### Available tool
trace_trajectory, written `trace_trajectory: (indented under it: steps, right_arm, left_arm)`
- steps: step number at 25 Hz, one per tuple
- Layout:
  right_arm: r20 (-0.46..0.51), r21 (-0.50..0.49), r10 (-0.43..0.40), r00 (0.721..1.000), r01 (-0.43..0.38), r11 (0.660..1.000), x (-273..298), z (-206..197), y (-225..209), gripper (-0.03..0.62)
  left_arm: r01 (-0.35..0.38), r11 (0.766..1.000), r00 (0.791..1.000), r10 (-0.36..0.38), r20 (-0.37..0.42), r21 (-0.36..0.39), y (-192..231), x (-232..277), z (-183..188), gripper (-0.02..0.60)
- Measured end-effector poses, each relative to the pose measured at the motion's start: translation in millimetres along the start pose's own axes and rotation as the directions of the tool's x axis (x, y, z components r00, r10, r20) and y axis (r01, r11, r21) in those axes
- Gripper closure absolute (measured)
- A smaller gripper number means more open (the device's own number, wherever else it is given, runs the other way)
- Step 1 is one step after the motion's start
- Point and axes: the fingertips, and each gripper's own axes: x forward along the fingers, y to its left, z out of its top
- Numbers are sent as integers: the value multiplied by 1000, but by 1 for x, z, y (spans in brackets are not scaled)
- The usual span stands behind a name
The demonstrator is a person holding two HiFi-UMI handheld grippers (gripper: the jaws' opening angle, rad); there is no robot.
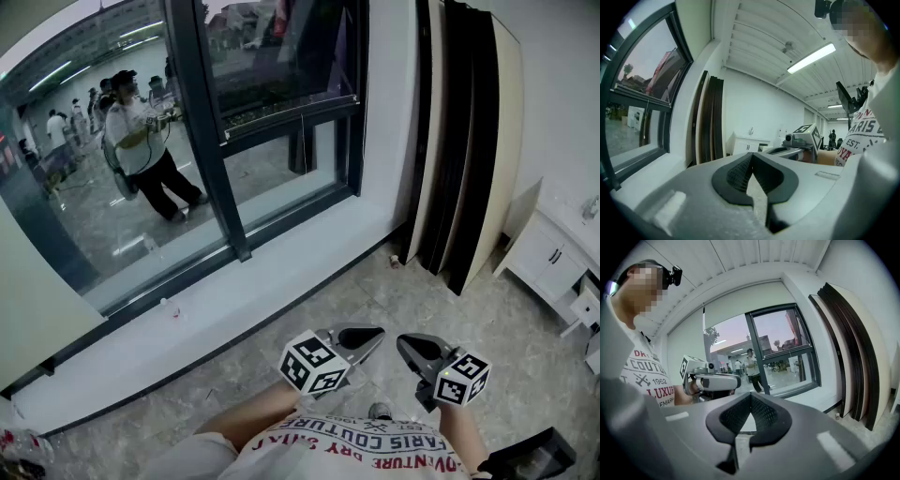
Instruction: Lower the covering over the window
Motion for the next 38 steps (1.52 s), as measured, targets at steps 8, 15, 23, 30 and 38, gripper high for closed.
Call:
trace_trajectory:
  steps: [8, 15, 23, 30, 38]
  right_arm:
    - [0, -15, -8, 1000, 8, 1000, -6, -3, -4, 591]
    - [-6, 15, -14, 1000, 14, 1000, -8, -11, -7, 591]
    - [13, 42, 2, 1000, -2, 999, -3, -12, -9, 591]
    - [21, 34, 26, 999, -27, 999, 13, 7, -2, 591]
    - [2, 40, 42, 999, -42, 998, 33, 4, -1, 591]
  left_arm:
    - [11, 1000, 1000, -11, -7, 23, -6, 4, 4, 580]
    - [16, 1000, 999, -15, -31, 11, -6, 10, -5, 580]
    - [11, 1000, 999, -12, -36, -4, -2, 10, -11, 580]
    - [-11, 1000, 1000, 11, 1, 15, 7, -7, 8, 580]
    - [-45, 999, 999, 45, 15, -10, 29, -18, 5, 580]
